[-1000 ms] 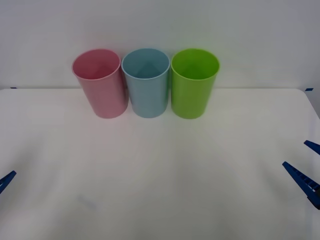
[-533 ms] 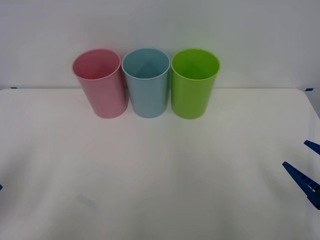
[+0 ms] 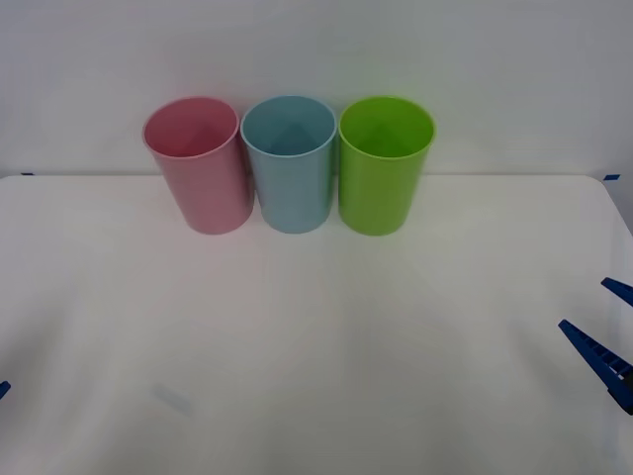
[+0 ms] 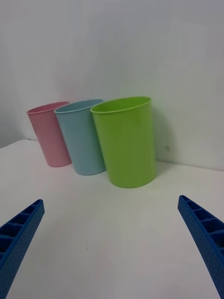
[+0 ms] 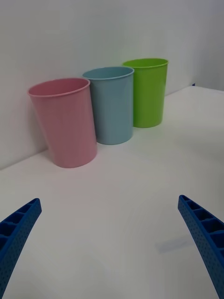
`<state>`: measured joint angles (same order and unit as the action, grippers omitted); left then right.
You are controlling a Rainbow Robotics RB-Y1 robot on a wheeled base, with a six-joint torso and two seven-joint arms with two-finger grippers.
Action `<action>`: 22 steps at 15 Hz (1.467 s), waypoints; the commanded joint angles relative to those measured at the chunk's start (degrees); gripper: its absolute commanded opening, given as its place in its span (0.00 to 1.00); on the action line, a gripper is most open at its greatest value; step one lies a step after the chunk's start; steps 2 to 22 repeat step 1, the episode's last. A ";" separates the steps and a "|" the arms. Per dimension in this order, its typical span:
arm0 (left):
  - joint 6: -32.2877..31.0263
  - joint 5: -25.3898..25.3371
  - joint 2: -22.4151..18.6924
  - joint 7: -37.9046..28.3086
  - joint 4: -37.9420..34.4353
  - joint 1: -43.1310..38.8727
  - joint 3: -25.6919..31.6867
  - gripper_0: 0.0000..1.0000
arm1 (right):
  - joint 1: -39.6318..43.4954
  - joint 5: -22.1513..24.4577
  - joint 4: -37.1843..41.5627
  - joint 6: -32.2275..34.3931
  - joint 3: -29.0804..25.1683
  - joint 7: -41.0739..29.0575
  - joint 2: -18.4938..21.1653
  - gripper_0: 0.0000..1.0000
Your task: Grasp the object on the table and drop it into the matching bin: aluminum can to the light blue bin, PET bottle to the pink bin.
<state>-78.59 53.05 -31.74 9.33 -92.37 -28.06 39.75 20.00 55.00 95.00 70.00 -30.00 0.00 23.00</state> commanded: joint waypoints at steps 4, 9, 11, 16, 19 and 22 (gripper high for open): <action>0.01 0.04 0.01 -0.01 -0.01 0.02 -0.02 1.00 | 0.00 0.00 0.00 0.00 0.00 0.00 0.00 1.00; 0.01 0.04 0.01 -0.01 -0.01 0.02 -0.02 1.00 | 0.00 0.00 0.00 0.00 0.00 0.00 0.00 1.00; 0.01 0.04 0.01 -0.01 -0.01 0.02 -0.02 1.00 | 0.00 0.00 0.00 0.00 0.00 0.00 0.00 1.00; 0.01 0.04 0.01 -0.01 -0.01 0.02 -0.02 1.00 | 0.00 0.00 0.00 0.00 0.00 0.00 0.00 1.00; 0.01 0.04 0.01 -0.01 -0.01 0.02 -0.02 1.00 | 0.00 0.00 0.00 0.00 0.00 0.00 0.00 1.00; 0.01 0.04 0.01 -0.01 -0.01 0.02 -0.02 1.00 | 0.00 0.00 0.00 0.00 0.00 0.00 0.00 1.00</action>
